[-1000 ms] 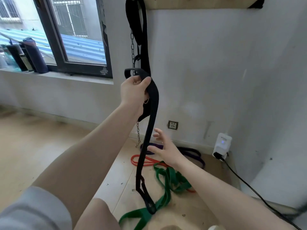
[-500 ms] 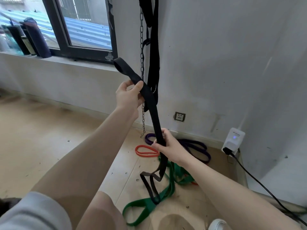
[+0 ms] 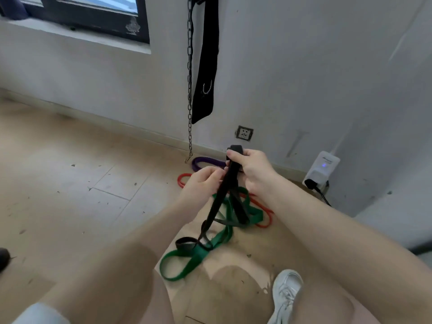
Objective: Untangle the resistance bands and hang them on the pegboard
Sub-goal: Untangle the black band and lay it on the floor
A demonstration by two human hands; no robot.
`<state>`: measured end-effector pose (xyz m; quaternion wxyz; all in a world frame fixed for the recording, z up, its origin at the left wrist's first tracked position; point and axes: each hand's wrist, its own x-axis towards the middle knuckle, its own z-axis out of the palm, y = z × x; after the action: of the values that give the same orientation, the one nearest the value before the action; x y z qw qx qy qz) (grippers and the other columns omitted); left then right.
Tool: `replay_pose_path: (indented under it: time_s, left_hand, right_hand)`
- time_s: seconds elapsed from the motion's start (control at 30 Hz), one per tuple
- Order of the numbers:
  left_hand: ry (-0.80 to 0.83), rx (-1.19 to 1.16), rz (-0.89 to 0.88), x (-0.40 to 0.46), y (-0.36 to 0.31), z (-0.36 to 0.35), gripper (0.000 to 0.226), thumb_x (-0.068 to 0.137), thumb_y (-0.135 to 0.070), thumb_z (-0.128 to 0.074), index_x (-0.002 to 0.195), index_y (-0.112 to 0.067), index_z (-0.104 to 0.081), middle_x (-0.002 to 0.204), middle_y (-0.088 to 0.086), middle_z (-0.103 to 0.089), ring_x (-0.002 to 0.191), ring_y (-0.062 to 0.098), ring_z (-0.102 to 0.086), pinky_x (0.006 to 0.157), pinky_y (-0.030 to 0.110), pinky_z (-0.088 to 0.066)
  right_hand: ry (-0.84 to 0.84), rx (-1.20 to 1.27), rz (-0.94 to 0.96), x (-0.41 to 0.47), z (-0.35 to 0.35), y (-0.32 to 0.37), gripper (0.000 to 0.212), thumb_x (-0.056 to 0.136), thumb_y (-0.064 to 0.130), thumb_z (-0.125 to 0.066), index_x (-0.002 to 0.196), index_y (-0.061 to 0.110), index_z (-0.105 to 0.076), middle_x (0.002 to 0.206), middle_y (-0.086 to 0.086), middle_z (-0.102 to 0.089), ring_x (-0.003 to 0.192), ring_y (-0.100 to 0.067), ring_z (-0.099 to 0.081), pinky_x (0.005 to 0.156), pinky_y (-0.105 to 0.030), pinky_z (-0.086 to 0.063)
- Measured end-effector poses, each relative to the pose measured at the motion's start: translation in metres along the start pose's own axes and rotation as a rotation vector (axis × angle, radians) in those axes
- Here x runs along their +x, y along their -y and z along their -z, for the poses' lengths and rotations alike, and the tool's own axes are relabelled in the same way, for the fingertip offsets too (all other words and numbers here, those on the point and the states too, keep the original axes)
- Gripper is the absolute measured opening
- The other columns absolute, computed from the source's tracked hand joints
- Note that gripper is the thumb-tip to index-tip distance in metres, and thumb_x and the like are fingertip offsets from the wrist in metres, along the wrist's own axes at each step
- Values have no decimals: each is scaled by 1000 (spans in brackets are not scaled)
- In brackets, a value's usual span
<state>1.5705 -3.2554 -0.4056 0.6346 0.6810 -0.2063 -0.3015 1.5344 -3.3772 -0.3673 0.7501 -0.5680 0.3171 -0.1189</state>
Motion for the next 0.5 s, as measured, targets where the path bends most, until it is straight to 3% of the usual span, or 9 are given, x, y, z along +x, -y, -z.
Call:
replay_pose_path:
  time_s: [0.1, 0.2, 0.3, 0.4, 0.5]
  left_hand:
    - [-5, 25, -96, 5, -3, 1, 18, 90, -13, -55, 108, -18, -55, 101, 2, -67, 91, 12, -66, 72, 18, -53]
    - [4, -8, -144, 7, -15, 1, 23, 90, -7, -55, 111, -17, -55, 100, 6, -68, 90, 15, -68, 74, 24, -56]
    - [-66, 55, -247, 9, -30, -1, 17, 89, -5, -56, 98, -18, -62, 93, 2, -70, 86, 11, -68, 74, 19, -54]
    - [-187, 38, -327, 14, -55, -7, 15, 86, -7, -60, 97, -17, -64, 92, 4, -70, 86, 15, -68, 78, 27, -56]
    - [-289, 39, -348, 24, -73, -13, 13, 84, -12, -64, 96, -17, -64, 93, 5, -70, 90, 19, -67, 83, 37, -56]
  right_hand:
    - [46, 200, 7, 4, 4, 9, 8, 92, 4, -53, 86, 4, -58, 75, -10, -57, 70, -23, -59, 63, -33, -56]
    - [122, 319, 49, 4, 8, 22, 10, 94, 2, -47, 93, 2, -57, 81, -13, -58, 78, -24, -60, 67, -31, -58]
    - [213, 387, 139, 7, 13, 35, 15, 96, 4, -44, 101, 2, -57, 87, -12, -62, 84, -22, -63, 73, -30, -59]
    - [256, 119, 219, 7, 17, 29, 29, 98, 30, -42, 109, 11, -61, 106, -3, -67, 108, -17, -60, 98, -39, -45]
    - [241, -114, 220, -3, 19, -1, 33, 97, 42, -36, 111, 23, -61, 109, 3, -68, 109, -12, -60, 100, -34, -44]
